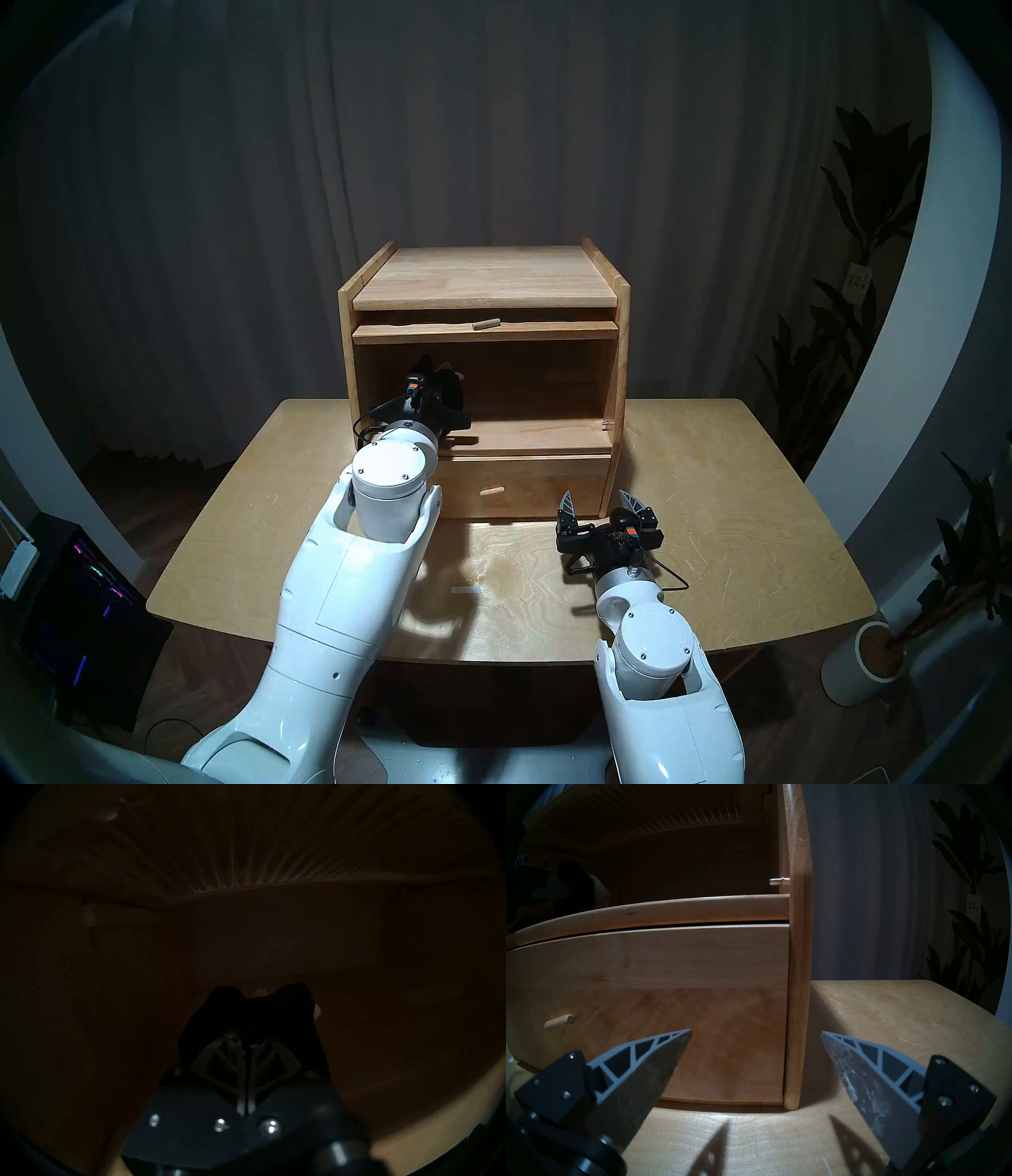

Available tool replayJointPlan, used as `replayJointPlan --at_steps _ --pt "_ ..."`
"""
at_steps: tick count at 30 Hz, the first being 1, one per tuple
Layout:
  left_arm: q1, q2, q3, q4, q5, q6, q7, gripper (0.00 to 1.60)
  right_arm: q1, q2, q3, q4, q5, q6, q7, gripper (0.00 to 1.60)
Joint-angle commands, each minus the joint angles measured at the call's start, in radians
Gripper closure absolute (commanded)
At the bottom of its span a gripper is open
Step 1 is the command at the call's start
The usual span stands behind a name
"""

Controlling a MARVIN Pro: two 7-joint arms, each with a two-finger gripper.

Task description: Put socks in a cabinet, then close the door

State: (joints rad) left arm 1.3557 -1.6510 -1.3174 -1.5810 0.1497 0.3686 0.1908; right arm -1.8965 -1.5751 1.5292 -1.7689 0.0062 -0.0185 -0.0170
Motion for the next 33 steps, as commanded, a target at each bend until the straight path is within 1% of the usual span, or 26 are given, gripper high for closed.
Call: replayJointPlan --at_steps 1,3,4,12,14,15,16,22,23,25,26,29,30,31,32,33 --pt "-0.105 -0.047 -0.025 0.048 0.018 -0.018 0.000 1.60 0.006 0.000 0.001 -0.021 0.000 -0.006 0.000 0.00" --pt "-0.132 -0.064 -0.034 0.080 0.024 -0.021 0.002 1.60 0.006 0.000 0.001 -0.021 0.000 -0.006 0.000 0.00" --pt "-0.132 -0.064 -0.034 0.080 0.024 -0.021 0.002 1.60 0.006 0.000 0.001 -0.021 0.000 -0.006 0.000 0.00" --pt "-0.200 -0.094 -0.046 0.163 0.044 -0.026 0.004 1.60 0.006 0.000 0.001 -0.021 0.000 -0.007 0.000 0.00" --pt "-0.219 -0.103 -0.046 0.190 0.052 -0.026 0.005 1.60 0.006 0.000 0.001 -0.021 0.000 -0.007 0.000 0.00" --pt "-0.238 -0.110 -0.047 0.217 0.057 -0.027 0.006 1.60 0.006 0.000 0.001 -0.022 0.000 -0.007 0.000 0.00" --pt "-0.238 -0.110 -0.047 0.217 0.057 -0.027 0.006 1.60 0.006 0.000 0.001 -0.022 0.000 -0.007 0.000 0.00" --pt "-0.290 -0.124 -0.060 0.298 0.072 -0.035 0.005 1.60 0.005 0.000 0.001 -0.023 0.000 -0.007 0.000 0.00" --pt "-0.291 -0.126 -0.063 0.301 0.075 -0.037 0.004 1.60 0.005 0.000 0.001 -0.023 0.000 -0.007 0.000 0.00" --pt "-0.316 -0.128 -0.068 0.327 0.078 -0.038 0.003 1.60 0.005 0.000 0.001 -0.023 0.000 -0.007 0.000 0.00" --pt "-0.312 -0.130 -0.071 0.323 0.082 -0.041 0.002 1.60 0.005 0.000 0.001 -0.024 0.000 -0.007 0.000 0.00" --pt "-0.337 -0.136 -0.079 0.349 0.092 -0.042 0.007 1.60 0.004 0.000 0.001 -0.025 0.000 -0.007 0.000 0.00" --pt "-0.333 -0.140 -0.080 0.350 0.097 -0.044 0.011 1.60 0.004 0.000 0.001 -0.027 0.000 -0.007 0.000 0.00" --pt "-0.344 -0.144 -0.081 0.364 0.099 -0.044 0.013 0.45 0.003 0.000 0.001 -0.028 0.000 -0.007 0.000 0.00" --pt "-0.347 -0.151 -0.083 0.377 0.100 -0.045 0.017 0.00 0.002 0.000 0.001 -0.030 0.000 -0.008 0.000 0.00" --pt "-0.355 -0.155 -0.082 0.396 0.103 -0.049 0.022 0.00 0.001 0.000 0.001 -0.031 0.000 -0.007 0.000 0.00"
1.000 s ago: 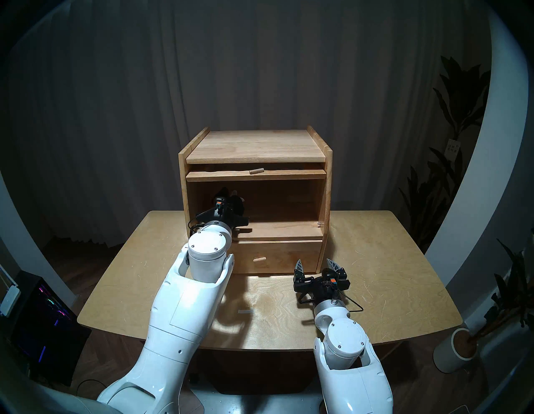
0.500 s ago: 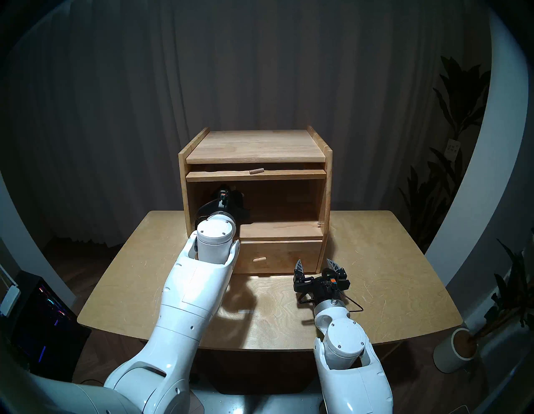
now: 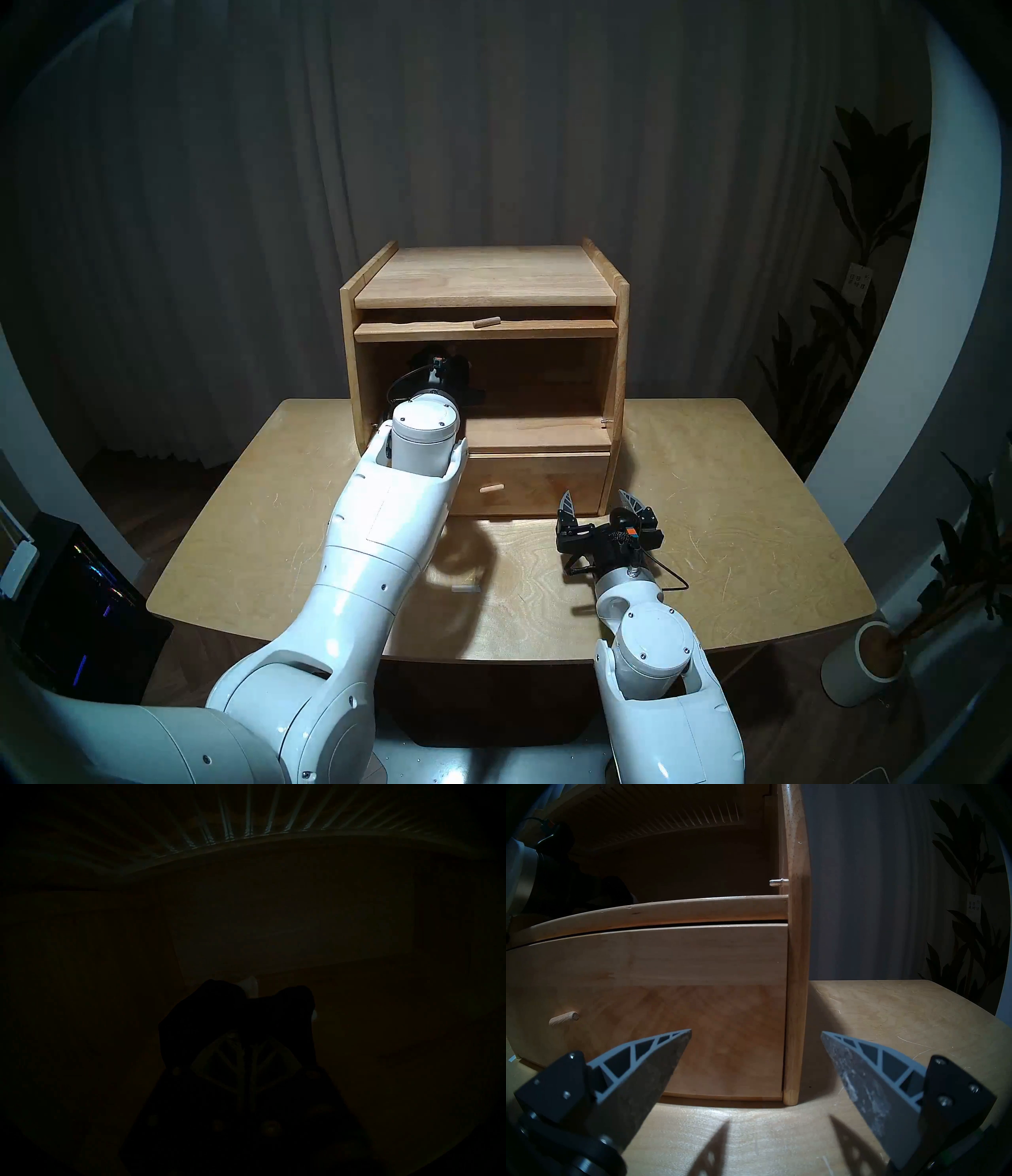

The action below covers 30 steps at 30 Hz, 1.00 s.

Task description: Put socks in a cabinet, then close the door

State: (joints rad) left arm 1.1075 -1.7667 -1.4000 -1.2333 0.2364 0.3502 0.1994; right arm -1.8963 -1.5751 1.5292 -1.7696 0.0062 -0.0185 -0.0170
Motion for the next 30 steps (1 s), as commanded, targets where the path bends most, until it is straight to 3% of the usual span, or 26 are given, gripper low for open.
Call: replayJointPlan --at_steps 1,4,7,14,21,23,27,29,30 --pt "-0.112 -0.047 0.000 0.069 0.011 -0.031 0.017 0.00 -0.001 0.000 0.001 -0.033 0.000 -0.007 0.000 0.00" --pt "-0.051 -0.068 0.000 0.040 -0.004 -0.030 0.036 0.00 -0.004 0.000 0.001 -0.038 0.000 -0.006 0.000 0.00" --pt "0.027 0.003 0.098 -0.049 -0.098 -0.004 0.035 0.00 -0.003 0.000 0.001 -0.036 0.000 -0.006 0.000 0.00" --pt "0.106 0.060 0.171 -0.150 -0.163 0.001 0.036 0.00 0.001 0.000 0.001 -0.029 0.000 -0.006 0.000 0.00" --pt "0.220 0.130 0.257 -0.249 -0.145 -0.013 0.031 0.00 0.004 0.000 0.001 -0.022 0.000 -0.005 0.000 0.00" --pt "0.218 0.128 0.259 -0.251 -0.143 -0.014 0.036 0.00 0.004 0.000 0.001 -0.021 0.000 -0.005 0.000 0.00" --pt "0.280 0.184 0.256 -0.351 -0.110 -0.052 0.051 0.00 0.006 0.000 0.001 -0.015 0.000 -0.004 0.000 0.00" --pt "0.275 0.186 0.251 -0.338 -0.109 -0.057 0.055 0.00 0.006 0.000 0.001 -0.014 0.000 -0.004 0.000 0.00" --pt "0.301 0.209 0.250 -0.416 -0.097 -0.068 0.064 0.00 0.006 0.000 0.001 -0.011 0.000 -0.004 0.000 0.00"
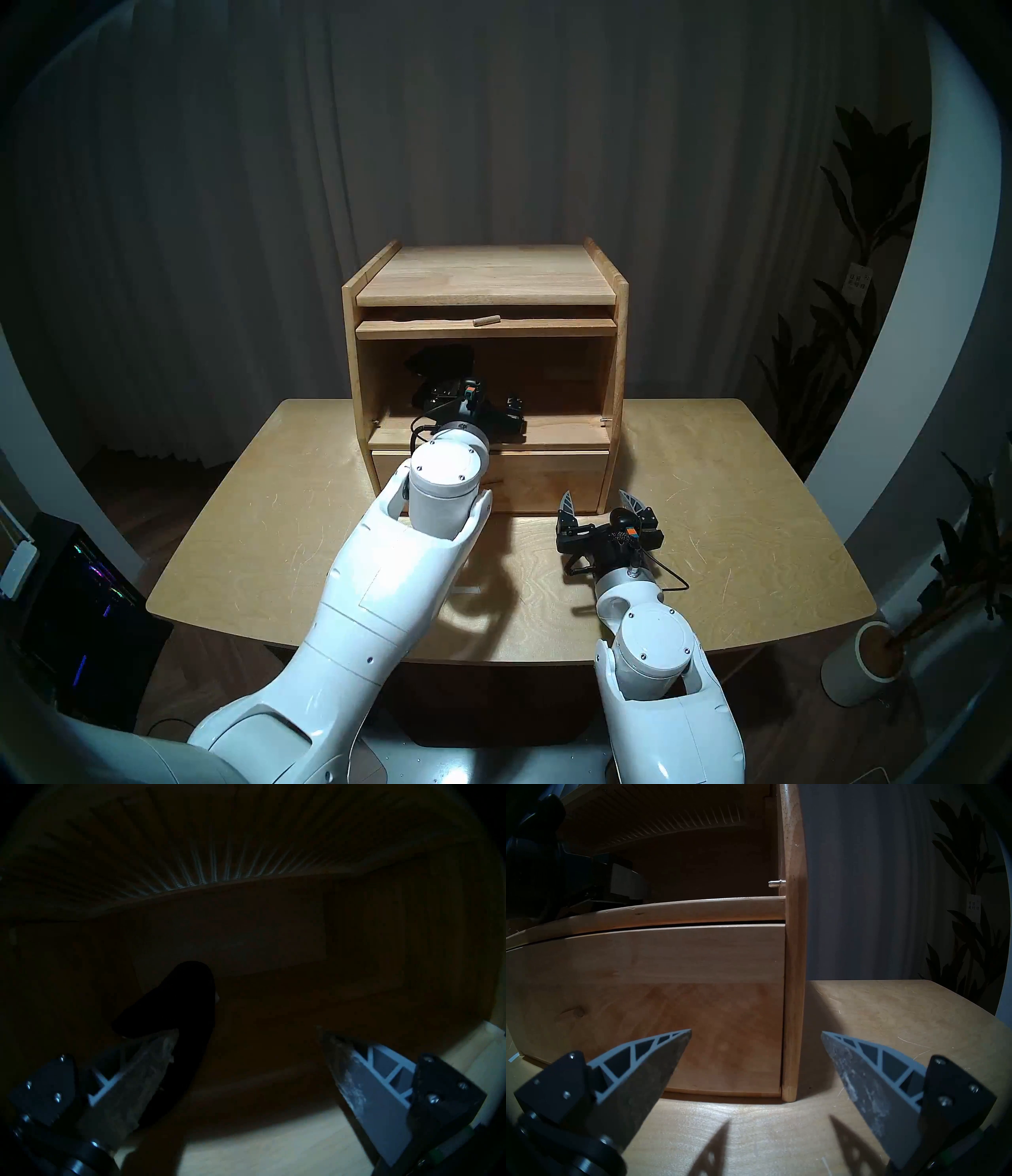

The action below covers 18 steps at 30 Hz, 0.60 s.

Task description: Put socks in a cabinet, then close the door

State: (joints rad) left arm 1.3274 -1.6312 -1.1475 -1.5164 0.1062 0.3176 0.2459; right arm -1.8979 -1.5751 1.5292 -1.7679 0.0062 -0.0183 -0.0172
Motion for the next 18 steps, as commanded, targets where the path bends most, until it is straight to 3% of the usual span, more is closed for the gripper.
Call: replayJointPlan --at_steps 1,9,18 --pt "0.082 0.076 -0.005 -0.110 0.034 -0.037 0.019 0.00 0.008 0.000 0.001 -0.012 0.000 -0.004 0.000 0.00" --pt "0.208 0.155 0.000 -0.252 0.060 -0.065 0.038 0.00 0.011 0.000 0.000 -0.002 0.000 -0.004 0.000 0.00" --pt "0.275 0.220 -0.009 -0.341 0.099 -0.100 0.067 0.00 0.013 0.000 0.000 0.004 0.000 -0.005 0.000 0.00"
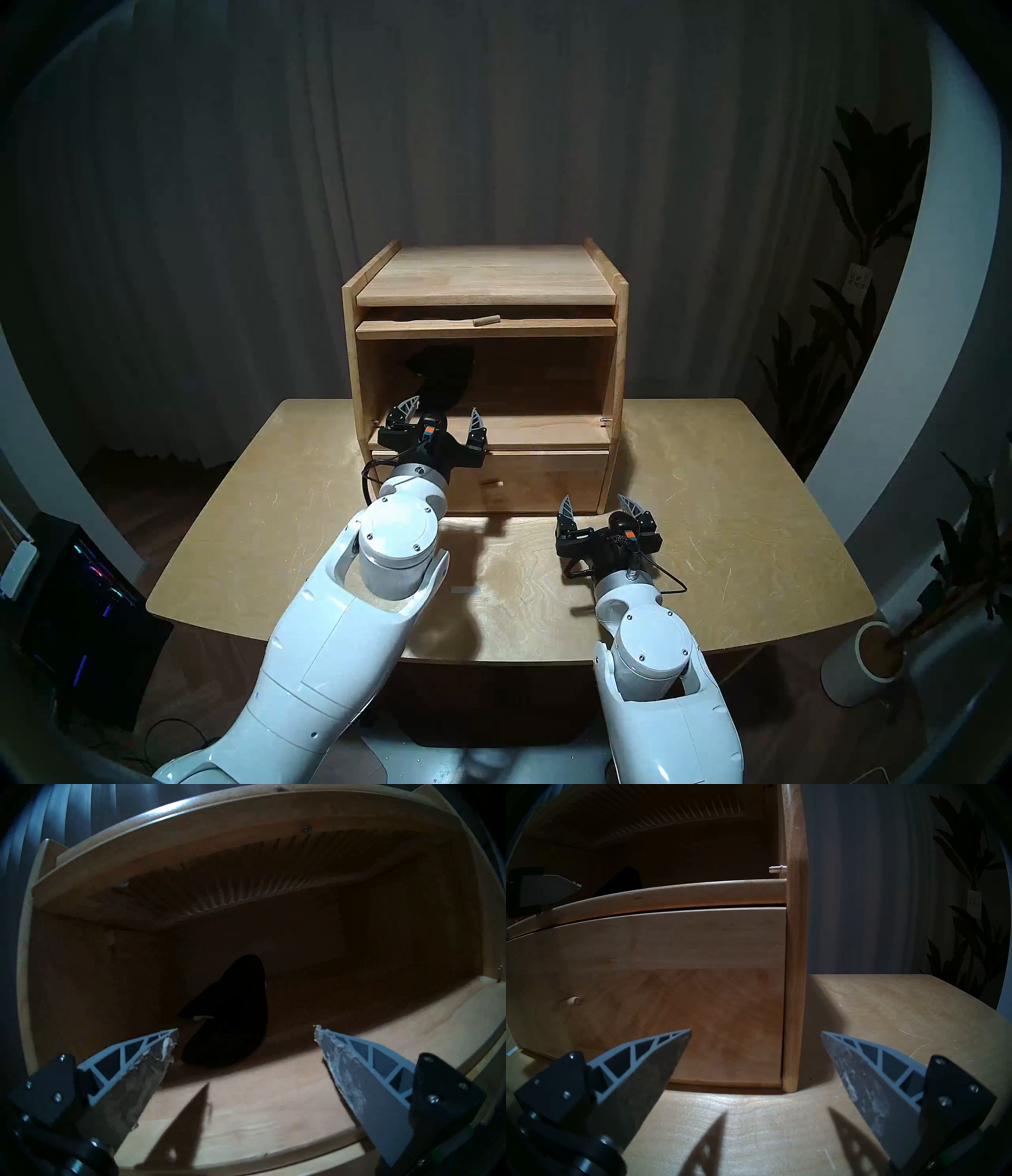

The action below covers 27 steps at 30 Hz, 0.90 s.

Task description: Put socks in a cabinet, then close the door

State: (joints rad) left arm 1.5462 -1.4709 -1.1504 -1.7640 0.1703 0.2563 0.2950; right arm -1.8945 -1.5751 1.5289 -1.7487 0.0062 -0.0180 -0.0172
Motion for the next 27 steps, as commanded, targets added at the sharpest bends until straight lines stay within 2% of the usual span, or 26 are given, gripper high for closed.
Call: replayJointPlan --at_steps 1,9,15,22,27 --pt "0.071 0.072 -0.007 -0.122 0.043 -0.043 0.023 0.00 0.010 0.000 0.001 -0.015 0.000 -0.005 0.000 0.00" --pt "0.116 0.113 -0.045 -0.206 0.075 -0.092 0.073 0.00 0.013 0.000 0.001 -0.011 0.000 -0.005 0.000 0.00" --pt "0.168 0.151 -0.116 -0.283 0.102 -0.114 0.136 0.00 0.015 0.000 0.001 -0.010 0.000 -0.006 0.000 0.00" --pt "0.242 0.182 -0.242 -0.370 0.118 -0.143 0.230 0.00 0.018 0.000 0.001 -0.010 0.000 -0.007 0.000 0.00" --pt "0.329 0.192 -0.352 -0.446 0.109 -0.167 0.306 0.00 0.023 -0.001 -0.004 -0.030 -0.003 -0.016 0.000 0.00"
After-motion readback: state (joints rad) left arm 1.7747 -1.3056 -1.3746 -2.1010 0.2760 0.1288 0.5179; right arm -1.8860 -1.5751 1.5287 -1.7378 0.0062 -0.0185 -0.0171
